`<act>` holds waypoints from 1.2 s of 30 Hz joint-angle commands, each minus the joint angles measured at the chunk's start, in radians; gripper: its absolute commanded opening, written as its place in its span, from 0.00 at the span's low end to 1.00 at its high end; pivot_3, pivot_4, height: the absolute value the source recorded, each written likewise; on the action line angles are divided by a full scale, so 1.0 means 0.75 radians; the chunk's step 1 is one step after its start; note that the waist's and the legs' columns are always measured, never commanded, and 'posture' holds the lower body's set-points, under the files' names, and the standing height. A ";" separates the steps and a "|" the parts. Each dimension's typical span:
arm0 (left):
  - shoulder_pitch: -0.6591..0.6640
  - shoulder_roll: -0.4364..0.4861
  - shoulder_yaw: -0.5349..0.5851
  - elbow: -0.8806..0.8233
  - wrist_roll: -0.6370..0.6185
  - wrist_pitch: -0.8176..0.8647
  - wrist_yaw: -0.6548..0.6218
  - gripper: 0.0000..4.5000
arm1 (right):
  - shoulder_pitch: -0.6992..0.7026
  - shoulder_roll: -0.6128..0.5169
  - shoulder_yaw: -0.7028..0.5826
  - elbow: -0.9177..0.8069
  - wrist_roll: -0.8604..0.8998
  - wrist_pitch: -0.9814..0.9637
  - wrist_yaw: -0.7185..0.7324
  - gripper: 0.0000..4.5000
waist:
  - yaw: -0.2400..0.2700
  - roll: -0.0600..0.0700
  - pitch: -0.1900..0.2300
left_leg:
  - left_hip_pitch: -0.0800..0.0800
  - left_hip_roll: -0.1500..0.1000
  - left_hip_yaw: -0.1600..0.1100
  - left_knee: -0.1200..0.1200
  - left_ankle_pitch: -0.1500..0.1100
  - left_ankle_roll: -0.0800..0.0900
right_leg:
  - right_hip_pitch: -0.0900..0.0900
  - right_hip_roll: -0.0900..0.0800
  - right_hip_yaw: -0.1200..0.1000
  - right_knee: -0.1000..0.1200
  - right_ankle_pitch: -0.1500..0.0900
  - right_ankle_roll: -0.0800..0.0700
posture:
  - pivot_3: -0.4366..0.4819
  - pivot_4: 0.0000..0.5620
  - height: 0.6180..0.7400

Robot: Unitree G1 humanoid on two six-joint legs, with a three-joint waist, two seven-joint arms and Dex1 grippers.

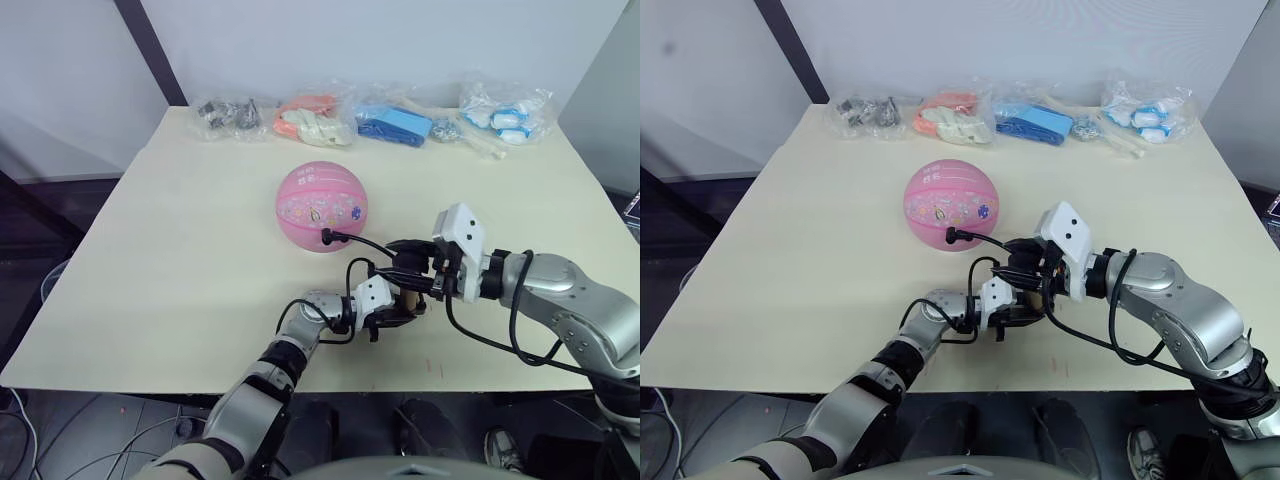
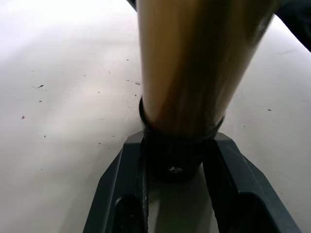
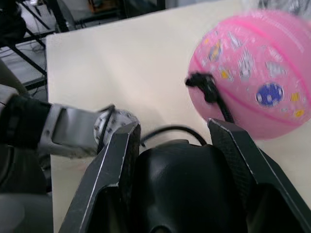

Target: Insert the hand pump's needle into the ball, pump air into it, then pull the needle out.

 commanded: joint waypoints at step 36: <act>0.020 0.009 -0.020 0.083 0.037 0.016 -0.009 0.25 | -0.595 -0.390 -0.425 0.122 0.740 0.501 0.129 0.39 | 0.006 0.009 0.012 | -0.009 -0.001 0.000 0.000 0.000 0.000 | -0.008 -0.004 -0.001 -0.001 0.000 -0.001 | 0.48 0.27 0.99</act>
